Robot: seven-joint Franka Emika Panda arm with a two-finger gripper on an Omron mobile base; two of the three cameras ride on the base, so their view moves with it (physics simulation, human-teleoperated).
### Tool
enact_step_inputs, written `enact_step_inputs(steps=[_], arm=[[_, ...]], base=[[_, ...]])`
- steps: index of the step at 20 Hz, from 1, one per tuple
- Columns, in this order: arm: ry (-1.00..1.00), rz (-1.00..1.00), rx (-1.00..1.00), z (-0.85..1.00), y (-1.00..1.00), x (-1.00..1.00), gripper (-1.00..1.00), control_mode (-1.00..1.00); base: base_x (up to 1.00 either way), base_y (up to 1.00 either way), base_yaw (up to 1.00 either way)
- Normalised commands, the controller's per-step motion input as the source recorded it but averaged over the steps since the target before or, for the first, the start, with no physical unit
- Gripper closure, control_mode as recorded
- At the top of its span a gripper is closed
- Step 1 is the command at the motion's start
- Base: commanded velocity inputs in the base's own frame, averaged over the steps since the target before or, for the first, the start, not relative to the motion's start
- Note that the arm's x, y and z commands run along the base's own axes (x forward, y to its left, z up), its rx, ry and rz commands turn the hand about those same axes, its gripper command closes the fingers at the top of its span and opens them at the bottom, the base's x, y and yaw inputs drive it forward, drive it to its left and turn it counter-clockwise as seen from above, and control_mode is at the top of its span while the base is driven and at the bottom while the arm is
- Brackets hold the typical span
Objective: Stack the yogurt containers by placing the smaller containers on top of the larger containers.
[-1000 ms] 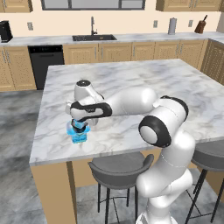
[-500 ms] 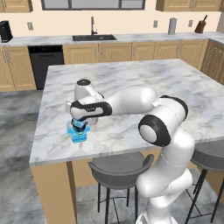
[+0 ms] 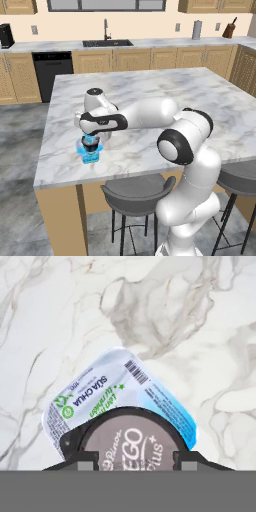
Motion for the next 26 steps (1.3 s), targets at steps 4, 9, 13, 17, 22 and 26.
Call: enact_step_inputs(steps=[4,9,13,17,22,26], arm=[[0.00,0.00,0.00,0.00,0.00,0.00,1.00,-1.00],[0.00,0.00,0.00,-0.02,0.00,0.07,1.00,-1.00],[0.00,0.00,0.00,-0.06,0.00,0.19,1.00,-1.00],[0.01,0.00,0.00,-0.09,0.00,0.17,1.00,-1.00],[0.00,0.00,0.00,-0.07,0.00,0.11,1.00,-1.00],[0.03,0.00,-0.01,-0.01,0.05,0.08,-1.00,-1.00]], base=[[0.00,0.00,0.00],[0.00,0.00,0.00],[0.00,0.00,0.00],[0.00,0.00,0.00],[0.00,0.00,0.00],[0.00,0.00,0.00]])
